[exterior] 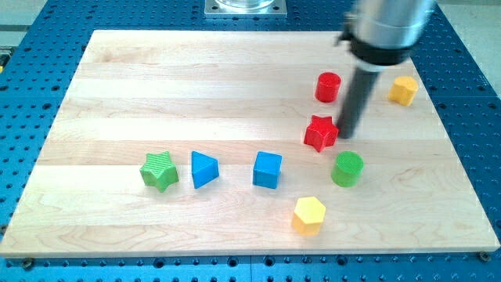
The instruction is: Push the red star diagonally to the top left side of the green star
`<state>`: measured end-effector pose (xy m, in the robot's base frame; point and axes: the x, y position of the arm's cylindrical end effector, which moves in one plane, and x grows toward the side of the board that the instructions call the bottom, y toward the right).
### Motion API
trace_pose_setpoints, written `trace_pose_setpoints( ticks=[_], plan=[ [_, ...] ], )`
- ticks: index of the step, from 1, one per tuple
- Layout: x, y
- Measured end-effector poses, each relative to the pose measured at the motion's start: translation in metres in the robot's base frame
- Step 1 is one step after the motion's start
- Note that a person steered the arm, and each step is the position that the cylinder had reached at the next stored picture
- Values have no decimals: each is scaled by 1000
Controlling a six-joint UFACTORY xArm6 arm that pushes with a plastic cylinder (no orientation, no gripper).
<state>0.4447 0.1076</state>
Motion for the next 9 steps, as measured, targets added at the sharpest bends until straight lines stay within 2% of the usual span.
trace_pose_setpoints(
  ticks=[1, 2, 3, 4, 5, 8, 9],
  plan=[
    [0, -100],
    [-27, -40],
    [-4, 6],
    [26, -5],
    [28, -51],
    [32, -239],
    [25, -262]
  ],
)
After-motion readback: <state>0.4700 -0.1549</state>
